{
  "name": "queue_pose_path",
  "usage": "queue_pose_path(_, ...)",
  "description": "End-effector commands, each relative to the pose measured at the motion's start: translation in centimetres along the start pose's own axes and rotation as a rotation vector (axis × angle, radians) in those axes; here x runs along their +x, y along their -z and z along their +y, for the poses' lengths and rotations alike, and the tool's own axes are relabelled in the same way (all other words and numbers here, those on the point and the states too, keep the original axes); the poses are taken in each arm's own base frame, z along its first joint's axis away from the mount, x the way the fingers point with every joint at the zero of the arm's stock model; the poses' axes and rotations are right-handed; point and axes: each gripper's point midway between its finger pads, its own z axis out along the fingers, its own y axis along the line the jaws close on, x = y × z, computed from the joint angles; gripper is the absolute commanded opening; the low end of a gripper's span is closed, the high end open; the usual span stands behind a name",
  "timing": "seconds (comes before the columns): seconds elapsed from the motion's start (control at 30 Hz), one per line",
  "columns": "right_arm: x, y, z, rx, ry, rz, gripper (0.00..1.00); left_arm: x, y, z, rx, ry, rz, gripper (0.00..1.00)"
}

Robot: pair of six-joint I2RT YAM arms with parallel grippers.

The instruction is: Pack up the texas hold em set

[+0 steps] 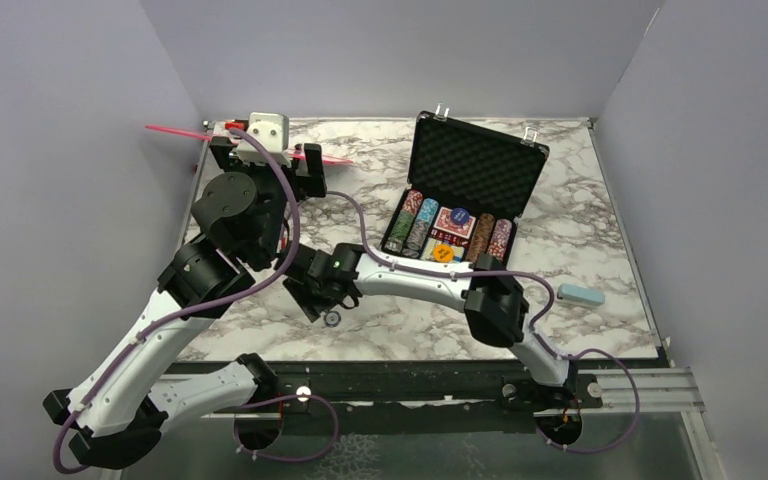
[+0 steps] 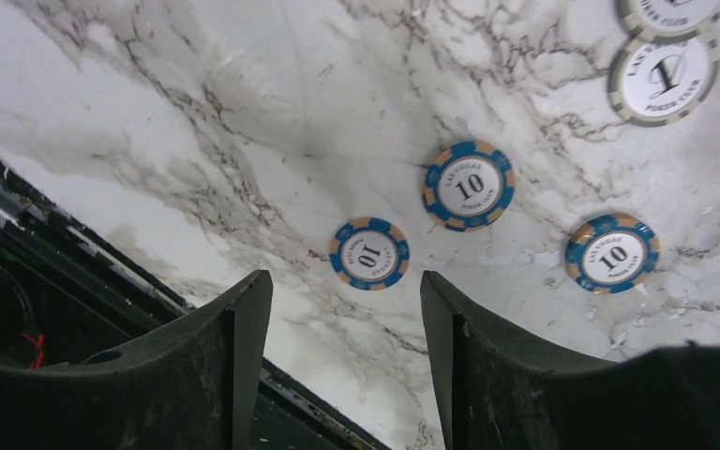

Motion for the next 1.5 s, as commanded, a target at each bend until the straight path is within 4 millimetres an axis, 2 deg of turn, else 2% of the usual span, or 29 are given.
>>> queue_pose_path(0.0, 3.2, -1.3, 0.8, -0.005, 0.043, 0.096, 0.63, -1.9, 0.5, 0.8, -0.015, 0.016, -0.039, 0.99)
queue_pose_path(0.4, 4.7, -3.6, -1.0, 0.113, 0.032, 0.135, 0.64, -1.7, 0.4, 0.7, -0.011, 0.016, -0.036, 0.99)
queue_pose_path(0.53, 5.3, -4.3, -0.9, 0.107, 0.044, 0.166, 0.63, -1.7, 0.4, 0.7, -0.013, 0.015, -0.037, 0.99)
queue_pose_path(0.77, 7.5, -6.1, -0.5, 0.082, 0.074, 0.264, 0.54, -2.0, 0.6, 1.1, -0.023, 0.008, -0.043, 0.99)
queue_pose_path(0.9, 7.8, -6.5, -0.6, 0.067, 0.068, 0.288, 0.45, -2.2, 0.7, 1.2, -0.025, 0.006, -0.047, 0.99)
queue_pose_path(1.03, 6.6, -5.8, -1.0, 0.097, 0.064, 0.252, 0.40, -2.1, 0.7, 1.2, -0.025, 0.002, -0.046, 0.99)
queue_pose_path(1.33, 0.6, -1.6, -0.8, 0.101, 0.047, 0.060, 0.43, -2.4, 0.8, 1.5, -0.040, 0.008, -0.049, 0.99)
queue_pose_path(1.47, -1.1, -0.2, -1.0, 0.116, 0.030, -0.003, 0.44, -2.3, 0.7, 1.5, -0.039, 0.014, -0.047, 0.99)
